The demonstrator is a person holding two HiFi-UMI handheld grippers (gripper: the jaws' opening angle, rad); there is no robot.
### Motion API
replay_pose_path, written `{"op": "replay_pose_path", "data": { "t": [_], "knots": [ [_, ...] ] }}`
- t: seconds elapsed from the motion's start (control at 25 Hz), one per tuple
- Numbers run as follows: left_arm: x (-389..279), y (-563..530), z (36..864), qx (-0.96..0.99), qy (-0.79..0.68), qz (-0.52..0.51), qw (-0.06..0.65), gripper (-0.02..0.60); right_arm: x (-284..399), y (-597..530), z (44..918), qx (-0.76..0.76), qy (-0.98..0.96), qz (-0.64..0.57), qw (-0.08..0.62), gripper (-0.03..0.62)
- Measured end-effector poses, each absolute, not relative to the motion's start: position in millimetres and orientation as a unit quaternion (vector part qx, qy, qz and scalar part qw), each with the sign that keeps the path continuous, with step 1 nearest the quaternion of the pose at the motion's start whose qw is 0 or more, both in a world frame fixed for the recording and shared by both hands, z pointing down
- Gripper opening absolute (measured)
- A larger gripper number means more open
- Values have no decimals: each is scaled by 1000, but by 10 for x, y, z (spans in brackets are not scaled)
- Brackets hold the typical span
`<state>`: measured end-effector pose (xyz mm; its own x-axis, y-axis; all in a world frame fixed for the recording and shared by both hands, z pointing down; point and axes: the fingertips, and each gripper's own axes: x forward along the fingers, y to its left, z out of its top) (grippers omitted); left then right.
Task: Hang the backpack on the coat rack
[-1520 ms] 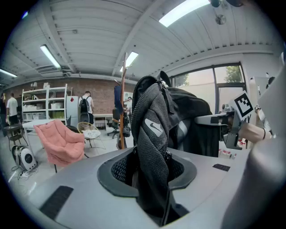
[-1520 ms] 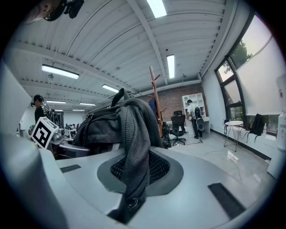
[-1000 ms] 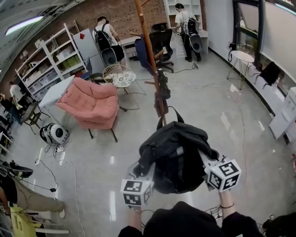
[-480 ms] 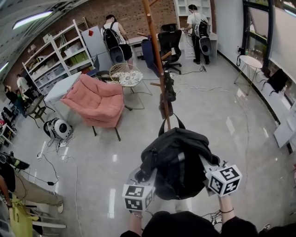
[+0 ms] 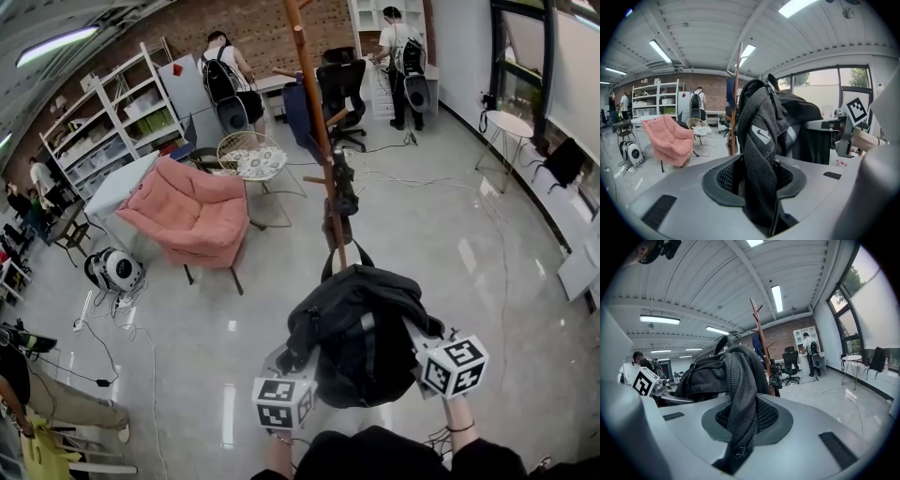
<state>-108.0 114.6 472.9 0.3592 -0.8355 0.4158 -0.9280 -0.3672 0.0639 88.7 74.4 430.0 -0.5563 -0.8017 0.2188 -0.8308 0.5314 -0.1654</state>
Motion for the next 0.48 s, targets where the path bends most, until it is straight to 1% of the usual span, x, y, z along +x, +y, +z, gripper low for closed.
{"op": "replay_pose_path", "data": {
  "t": [0.32,0.48],
  "knots": [
    [-1185,286,4616,821,-530,158,143,140,796,-27,4181,486,-863,130,53,37],
    [-1217,98,4644,825,-523,159,142,140,770,-180,4203,494,-858,130,49,37]
  ]
}}
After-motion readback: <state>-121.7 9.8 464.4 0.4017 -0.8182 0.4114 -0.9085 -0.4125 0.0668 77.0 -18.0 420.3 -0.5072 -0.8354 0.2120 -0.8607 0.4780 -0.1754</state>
